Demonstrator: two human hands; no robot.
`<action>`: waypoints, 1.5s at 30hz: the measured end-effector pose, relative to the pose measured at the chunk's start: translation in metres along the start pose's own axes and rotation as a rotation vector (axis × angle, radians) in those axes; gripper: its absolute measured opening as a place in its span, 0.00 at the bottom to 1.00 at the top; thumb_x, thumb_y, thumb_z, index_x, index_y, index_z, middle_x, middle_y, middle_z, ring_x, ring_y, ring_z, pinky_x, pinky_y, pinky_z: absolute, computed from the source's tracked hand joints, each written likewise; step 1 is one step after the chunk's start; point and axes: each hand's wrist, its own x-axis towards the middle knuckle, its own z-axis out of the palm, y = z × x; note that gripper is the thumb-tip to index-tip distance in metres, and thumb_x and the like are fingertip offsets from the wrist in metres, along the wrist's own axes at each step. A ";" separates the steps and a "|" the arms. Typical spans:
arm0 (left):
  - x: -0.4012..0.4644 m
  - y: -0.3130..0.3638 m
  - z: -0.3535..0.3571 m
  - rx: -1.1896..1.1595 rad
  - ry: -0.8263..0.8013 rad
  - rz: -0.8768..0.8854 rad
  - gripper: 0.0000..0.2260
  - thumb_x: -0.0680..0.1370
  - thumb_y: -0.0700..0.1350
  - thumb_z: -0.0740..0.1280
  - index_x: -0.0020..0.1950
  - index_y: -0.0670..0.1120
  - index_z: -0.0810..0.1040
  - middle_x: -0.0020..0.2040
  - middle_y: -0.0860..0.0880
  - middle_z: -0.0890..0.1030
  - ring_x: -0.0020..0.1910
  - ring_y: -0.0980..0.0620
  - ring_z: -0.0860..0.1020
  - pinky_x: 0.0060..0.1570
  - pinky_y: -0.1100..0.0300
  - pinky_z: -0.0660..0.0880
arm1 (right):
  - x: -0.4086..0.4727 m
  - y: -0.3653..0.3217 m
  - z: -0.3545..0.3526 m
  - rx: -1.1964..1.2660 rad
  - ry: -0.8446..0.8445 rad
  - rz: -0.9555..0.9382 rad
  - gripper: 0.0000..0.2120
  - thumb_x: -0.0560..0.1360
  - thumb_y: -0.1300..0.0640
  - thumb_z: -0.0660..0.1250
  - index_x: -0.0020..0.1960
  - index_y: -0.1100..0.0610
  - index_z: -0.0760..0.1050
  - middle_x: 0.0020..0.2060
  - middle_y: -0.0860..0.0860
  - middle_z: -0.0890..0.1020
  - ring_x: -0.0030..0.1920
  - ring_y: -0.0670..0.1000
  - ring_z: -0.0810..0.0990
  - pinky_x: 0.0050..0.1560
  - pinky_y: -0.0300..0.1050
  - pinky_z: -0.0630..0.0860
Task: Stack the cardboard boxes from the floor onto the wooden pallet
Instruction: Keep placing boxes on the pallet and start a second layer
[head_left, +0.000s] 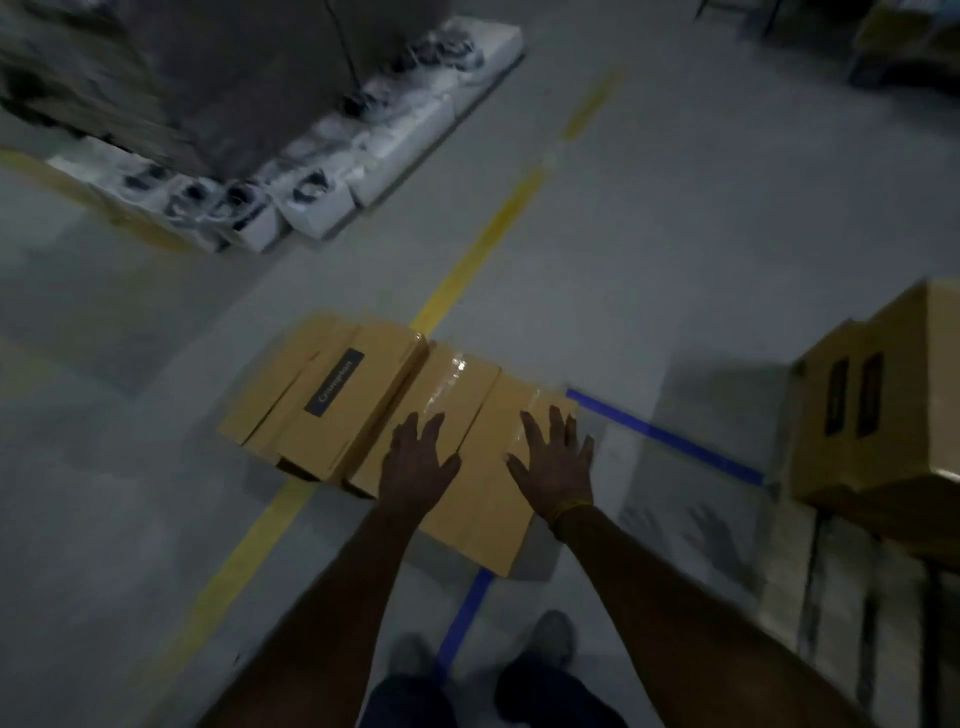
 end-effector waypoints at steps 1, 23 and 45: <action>0.012 -0.004 0.011 -0.009 -0.019 0.002 0.32 0.80 0.57 0.65 0.80 0.52 0.57 0.81 0.42 0.54 0.79 0.39 0.54 0.71 0.41 0.65 | 0.009 0.003 0.009 -0.007 -0.005 0.009 0.33 0.82 0.38 0.54 0.82 0.47 0.45 0.81 0.57 0.44 0.80 0.64 0.42 0.75 0.69 0.43; 0.278 -0.194 0.388 0.176 -0.347 0.249 0.34 0.80 0.62 0.62 0.80 0.50 0.54 0.80 0.40 0.55 0.77 0.38 0.57 0.69 0.41 0.66 | 0.207 0.095 0.432 0.082 -0.131 0.496 0.34 0.81 0.37 0.54 0.81 0.46 0.47 0.81 0.55 0.42 0.80 0.63 0.41 0.75 0.69 0.46; 0.313 -0.194 0.473 0.016 -0.010 0.035 0.31 0.72 0.64 0.65 0.72 0.53 0.70 0.72 0.40 0.67 0.69 0.36 0.65 0.60 0.39 0.69 | 0.243 0.158 0.527 0.620 0.178 0.666 0.48 0.71 0.37 0.73 0.80 0.38 0.46 0.79 0.52 0.34 0.80 0.60 0.46 0.73 0.58 0.62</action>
